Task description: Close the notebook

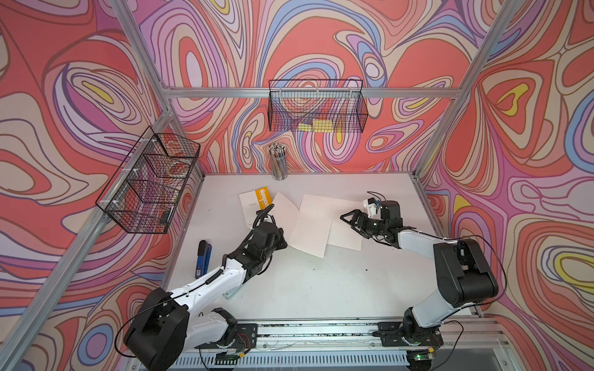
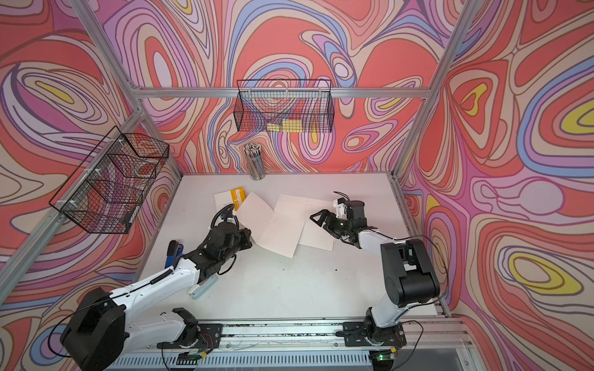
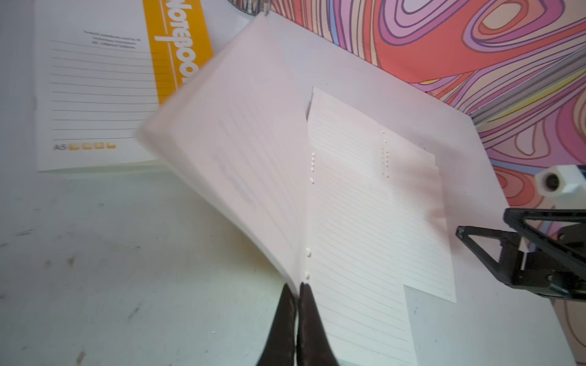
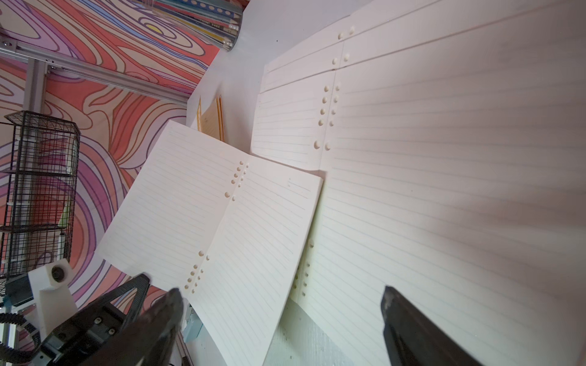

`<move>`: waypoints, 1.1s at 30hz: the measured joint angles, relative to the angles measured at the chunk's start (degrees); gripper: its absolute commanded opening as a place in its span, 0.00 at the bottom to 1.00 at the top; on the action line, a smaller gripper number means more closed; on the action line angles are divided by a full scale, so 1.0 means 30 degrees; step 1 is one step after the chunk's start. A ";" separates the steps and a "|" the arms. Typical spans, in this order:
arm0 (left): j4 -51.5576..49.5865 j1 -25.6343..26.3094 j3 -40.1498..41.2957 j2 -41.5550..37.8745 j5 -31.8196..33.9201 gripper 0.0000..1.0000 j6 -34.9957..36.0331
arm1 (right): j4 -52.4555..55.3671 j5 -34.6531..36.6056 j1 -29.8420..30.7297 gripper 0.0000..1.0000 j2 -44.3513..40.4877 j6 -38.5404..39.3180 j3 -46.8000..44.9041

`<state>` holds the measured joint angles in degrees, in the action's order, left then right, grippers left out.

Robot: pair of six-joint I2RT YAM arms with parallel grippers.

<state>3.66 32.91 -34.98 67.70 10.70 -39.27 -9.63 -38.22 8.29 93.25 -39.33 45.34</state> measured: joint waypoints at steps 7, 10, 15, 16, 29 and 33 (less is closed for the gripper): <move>-0.1719 0.1049 -0.0044 -0.1253 0.3439 0.00 0.2266 | -0.0080 0.0124 0.0430 0.98 0.0262 -0.0153 0.0255; -0.1880 0.1807 -0.0189 -0.0947 0.4524 0.00 0.3249 | -0.0087 0.0211 0.0554 0.98 0.0350 -0.0197 0.0328; -0.1858 0.3228 -0.0794 0.0510 0.5989 0.00 0.4983 | -0.0080 0.0328 0.0678 0.98 0.0401 -0.0233 0.0525; -0.1851 0.3570 -0.1049 0.0984 0.6280 0.00 0.5340 | -0.0102 0.0328 0.0699 0.98 0.0423 -0.0233 0.0554; -0.1013 0.6411 -0.2980 0.5005 0.8684 0.00 0.9187 | 0.0087 0.0408 0.0765 0.99 0.0423 -0.0182 0.1617; -0.0707 0.7344 -0.3548 0.6484 0.9522 0.00 1.0375 | 0.0138 0.0401 0.0765 0.98 0.0423 -0.0124 0.2033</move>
<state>1.54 54.94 -45.63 87.15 39.27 -8.14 -9.21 -37.01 10.59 94.52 -39.70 51.44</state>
